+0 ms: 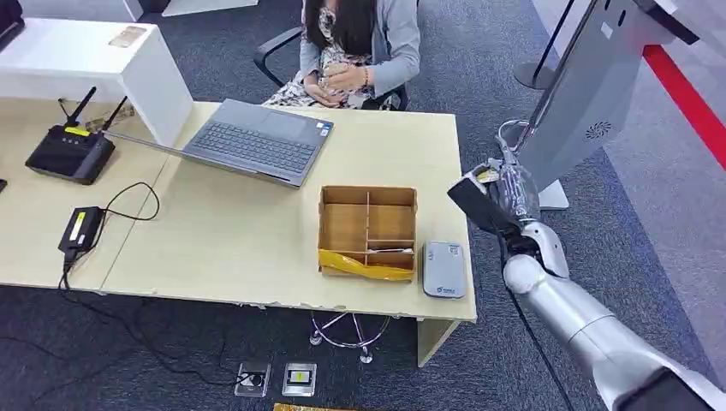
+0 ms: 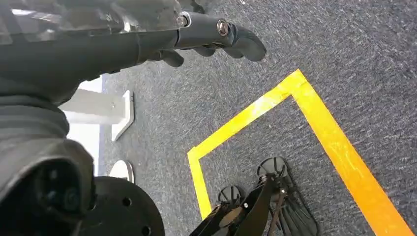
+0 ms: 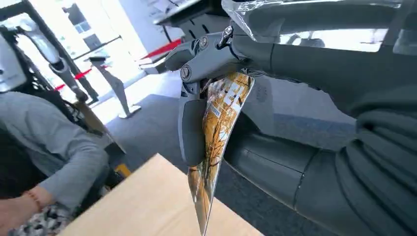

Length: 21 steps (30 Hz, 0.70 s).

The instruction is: Pass the card to the sensor for recognition and then transmit it.

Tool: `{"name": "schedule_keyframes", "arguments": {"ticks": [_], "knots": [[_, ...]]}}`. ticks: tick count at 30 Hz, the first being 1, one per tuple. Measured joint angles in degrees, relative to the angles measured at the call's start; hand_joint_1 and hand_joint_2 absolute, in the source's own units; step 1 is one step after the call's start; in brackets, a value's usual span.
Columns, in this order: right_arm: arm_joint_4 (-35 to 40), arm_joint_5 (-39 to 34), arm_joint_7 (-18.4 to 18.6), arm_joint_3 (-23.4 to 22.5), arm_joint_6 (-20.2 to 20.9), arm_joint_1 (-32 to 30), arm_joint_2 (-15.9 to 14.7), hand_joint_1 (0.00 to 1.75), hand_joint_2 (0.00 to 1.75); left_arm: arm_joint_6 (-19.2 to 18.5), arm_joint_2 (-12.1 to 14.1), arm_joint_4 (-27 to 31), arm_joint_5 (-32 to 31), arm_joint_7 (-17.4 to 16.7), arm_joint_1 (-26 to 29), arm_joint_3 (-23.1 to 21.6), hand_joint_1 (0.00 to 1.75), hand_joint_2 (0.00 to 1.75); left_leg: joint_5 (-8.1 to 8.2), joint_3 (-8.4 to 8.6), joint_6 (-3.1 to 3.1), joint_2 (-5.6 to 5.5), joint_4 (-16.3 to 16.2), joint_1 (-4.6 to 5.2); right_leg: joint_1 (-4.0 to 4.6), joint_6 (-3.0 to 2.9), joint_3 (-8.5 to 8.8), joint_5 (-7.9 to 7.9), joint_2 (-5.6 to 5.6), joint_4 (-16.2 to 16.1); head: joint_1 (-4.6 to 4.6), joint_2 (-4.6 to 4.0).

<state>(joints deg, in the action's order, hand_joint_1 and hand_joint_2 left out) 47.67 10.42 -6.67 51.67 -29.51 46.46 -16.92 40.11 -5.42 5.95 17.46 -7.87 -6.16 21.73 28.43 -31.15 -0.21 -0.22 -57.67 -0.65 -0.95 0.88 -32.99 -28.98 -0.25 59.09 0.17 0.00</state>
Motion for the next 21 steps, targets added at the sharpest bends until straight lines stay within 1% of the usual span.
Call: {"name": "schedule_keyframes", "arguments": {"ticks": [4, 8, 11, 15, 17, 19, 21], "knots": [[-1.05, 2.00, 0.04, 0.11, 0.90, 2.06, 2.30, 1.75, 1.75, 0.00, -0.26, 0.02, -1.11, -0.24, -0.06, 1.26, 0.00, 0.00, 0.00, -0.01, 0.00, -0.02, 0.00, -0.01, 0.01, 0.00, -0.02, 0.00, -0.03, 0.00, 0.02, 0.00], [-3.39, 2.98, 0.04, 0.20, 0.68, 3.23, 5.16, 1.75, 1.75, 0.00, -0.33, 0.07, -2.38, 0.46, -0.14, 2.10, 0.00, 0.00, 0.00, 0.00, 0.00, -0.02, 0.00, -0.01, 0.01, 0.00, -0.03, 0.00, -0.02, 0.00, 0.02, -0.02], [-4.35, 2.98, 0.13, 0.20, 0.61, 3.28, 6.51, 1.75, 1.75, 0.00, -0.33, 0.24, -2.62, 0.81, -0.13, 2.34, 0.00, 0.00, 0.00, -0.01, 0.00, -0.02, 0.00, -0.01, 0.01, 0.00, -0.03, 0.00, -0.03, 0.00, 0.02, -0.02], [-5.92, 3.50, 0.24, 0.17, 0.35, 3.38, 7.98, 1.75, 1.75, 0.00, -0.31, 0.31, -3.69, 2.34, -0.12, 3.76, 0.00, 0.00, 0.00, 0.00, 0.00, -0.02, 0.00, -0.01, 0.01, 0.00, -0.04, -0.01, -0.03, -0.01, 0.02, -0.02], [-6.56, 4.36, 0.70, 0.07, 0.15, 3.38, 8.50, 1.75, 1.75, 0.02, -0.31, 0.28, -6.26, 3.39, -0.10, 4.94, 0.00, 0.00, 0.00, 0.00, 0.00, -0.02, 0.00, -0.01, 0.01, 0.00, -0.03, -0.01, -0.03, -0.01, 0.02, -0.02], [-7.10, 5.23, 1.18, 0.00, -0.17, 3.37, 8.78, 1.75, 1.75, 0.02, -0.31, 0.28, -10.57, 4.22, -0.05, 7.03, 0.00, 0.00, 0.00, 0.00, 0.00, -0.02, 0.00, -0.01, 0.01, 0.00, -0.03, -0.01, -0.03, -0.02, 0.00, -0.02], [-7.49, 5.51, 1.22, 0.00, -0.37, 3.36, 8.89, 1.75, 1.75, 0.02, -0.31, 0.28, -13.09, 4.57, -0.03, 8.78, 0.00, 0.00, 0.00, 0.00, 0.00, -0.02, 0.00, -0.01, 0.01, 0.00, -0.04, 0.00, -0.03, -0.02, 0.00, -0.02]]}}
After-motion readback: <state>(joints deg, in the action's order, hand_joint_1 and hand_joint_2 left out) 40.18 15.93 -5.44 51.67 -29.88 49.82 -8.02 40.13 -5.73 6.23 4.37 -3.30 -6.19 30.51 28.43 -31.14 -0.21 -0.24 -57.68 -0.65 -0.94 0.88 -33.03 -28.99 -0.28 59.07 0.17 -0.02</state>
